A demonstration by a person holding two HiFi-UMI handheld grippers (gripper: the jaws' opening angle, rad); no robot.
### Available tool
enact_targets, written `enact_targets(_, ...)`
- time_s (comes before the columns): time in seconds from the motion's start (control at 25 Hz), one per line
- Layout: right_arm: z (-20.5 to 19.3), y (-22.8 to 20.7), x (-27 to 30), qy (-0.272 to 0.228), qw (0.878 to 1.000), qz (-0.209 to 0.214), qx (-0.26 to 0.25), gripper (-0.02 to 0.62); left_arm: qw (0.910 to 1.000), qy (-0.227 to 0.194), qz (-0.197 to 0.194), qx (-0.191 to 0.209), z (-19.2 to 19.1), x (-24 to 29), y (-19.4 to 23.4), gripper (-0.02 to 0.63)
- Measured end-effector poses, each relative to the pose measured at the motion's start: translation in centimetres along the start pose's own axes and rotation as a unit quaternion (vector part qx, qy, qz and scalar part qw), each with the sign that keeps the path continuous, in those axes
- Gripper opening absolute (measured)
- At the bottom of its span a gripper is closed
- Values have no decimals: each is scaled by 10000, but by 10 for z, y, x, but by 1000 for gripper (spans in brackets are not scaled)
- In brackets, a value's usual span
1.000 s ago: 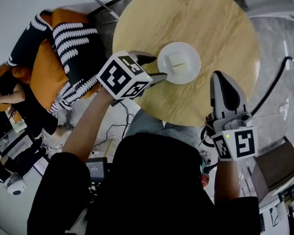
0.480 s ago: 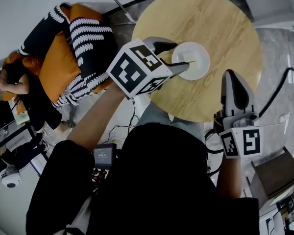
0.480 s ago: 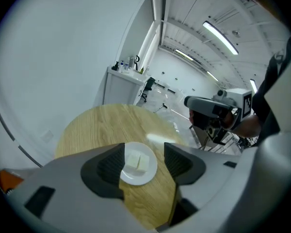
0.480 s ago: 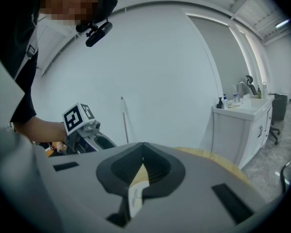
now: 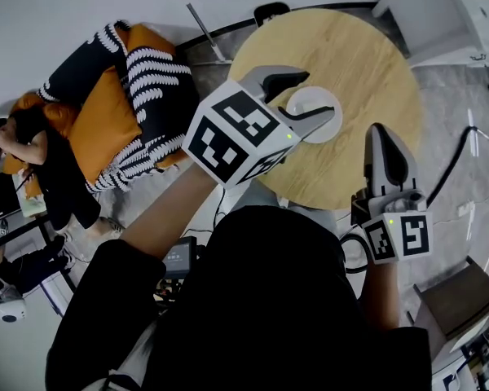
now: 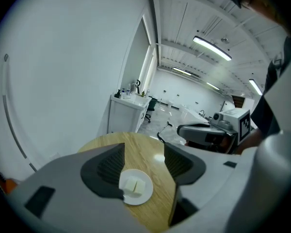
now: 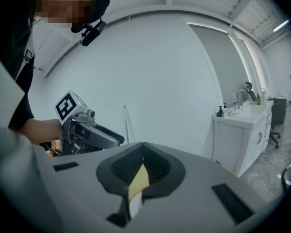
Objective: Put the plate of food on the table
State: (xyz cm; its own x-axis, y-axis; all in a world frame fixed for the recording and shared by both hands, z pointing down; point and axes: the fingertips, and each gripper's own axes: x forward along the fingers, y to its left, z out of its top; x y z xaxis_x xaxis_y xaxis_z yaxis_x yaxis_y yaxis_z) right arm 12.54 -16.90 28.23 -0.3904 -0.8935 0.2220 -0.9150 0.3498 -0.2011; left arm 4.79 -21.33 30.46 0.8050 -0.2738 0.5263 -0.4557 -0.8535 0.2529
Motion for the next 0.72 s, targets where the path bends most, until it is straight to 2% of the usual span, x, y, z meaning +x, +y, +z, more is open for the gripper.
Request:
enact_targets(0.32,24,18,-9,-256,9996,-31,-92,6,9978,-665,36,49,29,-37,-13,262)
enact_targets(0.56,34,29,-18,-395,9990,-4,-228,6,9951,-971,123,116,37,-56,-25,258)
enact_targets(0.72,36,39,-23,-439,9986,11,-297,6,9901,-1321,455,100,41,-74,-21,99)
